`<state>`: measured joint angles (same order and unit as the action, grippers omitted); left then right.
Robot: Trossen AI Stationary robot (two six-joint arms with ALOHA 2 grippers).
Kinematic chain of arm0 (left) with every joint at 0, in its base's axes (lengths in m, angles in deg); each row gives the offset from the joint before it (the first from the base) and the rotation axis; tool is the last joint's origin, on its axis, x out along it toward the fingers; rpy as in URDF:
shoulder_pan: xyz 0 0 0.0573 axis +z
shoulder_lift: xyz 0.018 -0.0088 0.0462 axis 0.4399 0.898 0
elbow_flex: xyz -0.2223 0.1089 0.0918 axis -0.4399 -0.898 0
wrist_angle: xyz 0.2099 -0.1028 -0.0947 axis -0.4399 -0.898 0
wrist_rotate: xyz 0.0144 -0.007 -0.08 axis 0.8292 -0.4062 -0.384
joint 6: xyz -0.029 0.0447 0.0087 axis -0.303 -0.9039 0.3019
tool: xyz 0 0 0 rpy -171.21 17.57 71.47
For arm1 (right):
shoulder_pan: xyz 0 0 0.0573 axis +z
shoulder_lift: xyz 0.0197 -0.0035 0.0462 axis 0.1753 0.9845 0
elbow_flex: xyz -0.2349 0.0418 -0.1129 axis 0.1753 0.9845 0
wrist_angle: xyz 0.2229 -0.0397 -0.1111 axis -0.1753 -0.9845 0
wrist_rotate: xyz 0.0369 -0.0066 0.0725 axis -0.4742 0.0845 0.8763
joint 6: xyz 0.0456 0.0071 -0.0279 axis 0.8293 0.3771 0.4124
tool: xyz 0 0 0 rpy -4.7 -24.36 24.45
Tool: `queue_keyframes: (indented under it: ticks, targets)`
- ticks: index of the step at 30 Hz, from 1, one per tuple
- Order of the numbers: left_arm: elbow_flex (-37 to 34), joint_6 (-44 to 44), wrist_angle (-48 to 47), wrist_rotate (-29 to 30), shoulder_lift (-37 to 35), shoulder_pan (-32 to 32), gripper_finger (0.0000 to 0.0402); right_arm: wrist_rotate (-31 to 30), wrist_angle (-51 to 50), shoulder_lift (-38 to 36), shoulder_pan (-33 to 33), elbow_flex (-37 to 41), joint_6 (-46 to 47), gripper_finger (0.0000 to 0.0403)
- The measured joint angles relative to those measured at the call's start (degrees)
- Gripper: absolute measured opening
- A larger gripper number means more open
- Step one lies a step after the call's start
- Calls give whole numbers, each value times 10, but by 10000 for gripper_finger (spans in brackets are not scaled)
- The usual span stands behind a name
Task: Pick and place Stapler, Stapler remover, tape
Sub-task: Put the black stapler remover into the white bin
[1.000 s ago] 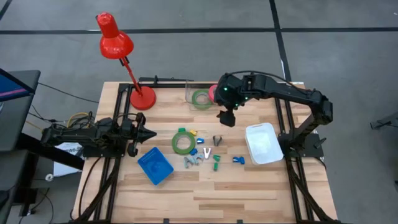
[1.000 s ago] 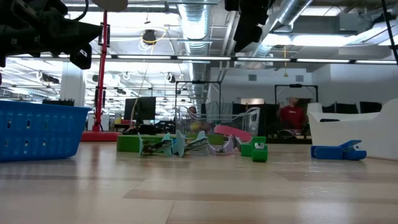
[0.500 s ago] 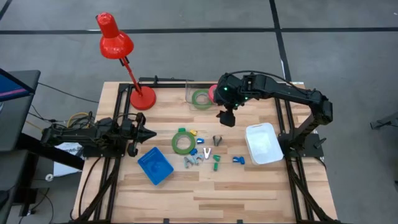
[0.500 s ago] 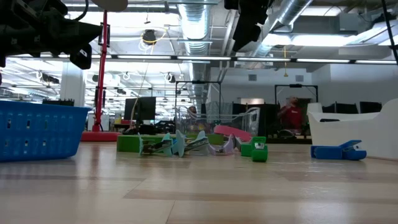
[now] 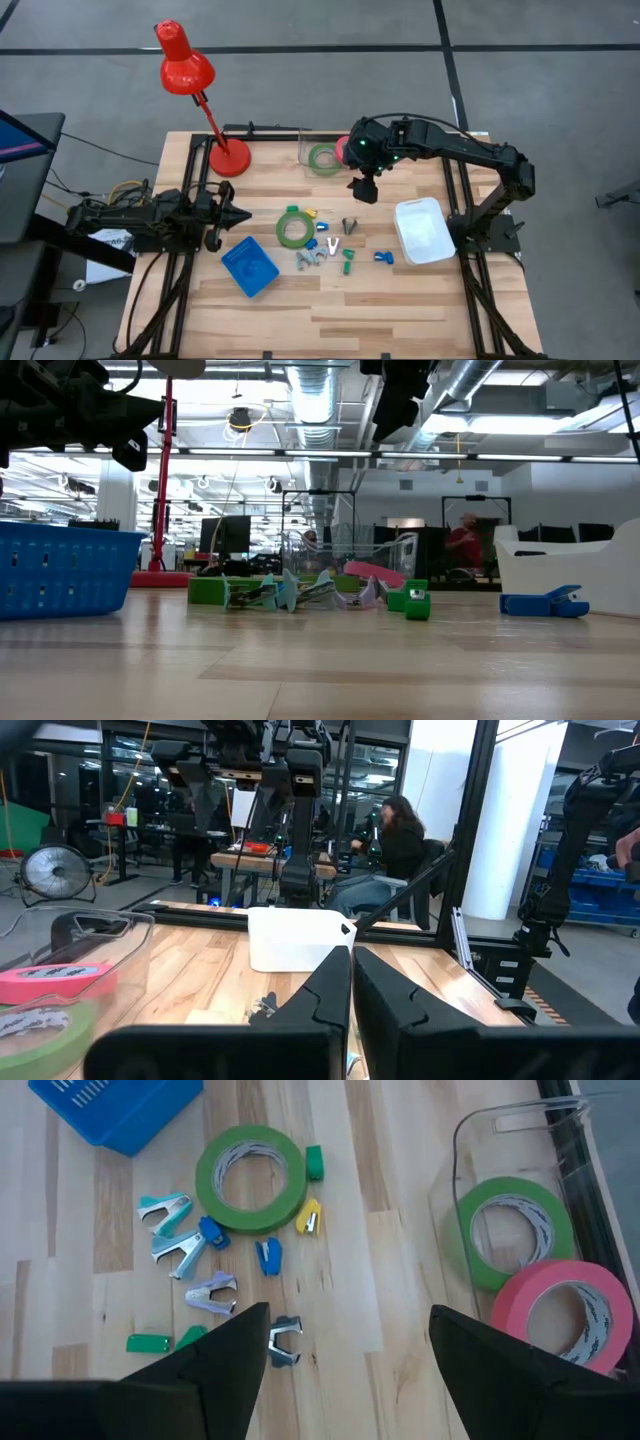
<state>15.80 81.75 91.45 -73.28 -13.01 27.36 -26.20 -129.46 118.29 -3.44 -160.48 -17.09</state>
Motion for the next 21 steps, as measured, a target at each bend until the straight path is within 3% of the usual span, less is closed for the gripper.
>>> queue_keyframes:
  ticks: [11, 21]
  targets:
    - [0, 0, 0, 0, 0, 0, 8, 2, 0, 0, 0, 0, 0, 265]
    - [0, 0, 0, 0, 0, 0, 8, 63, 0, 0, 0, 0, 43, 265]
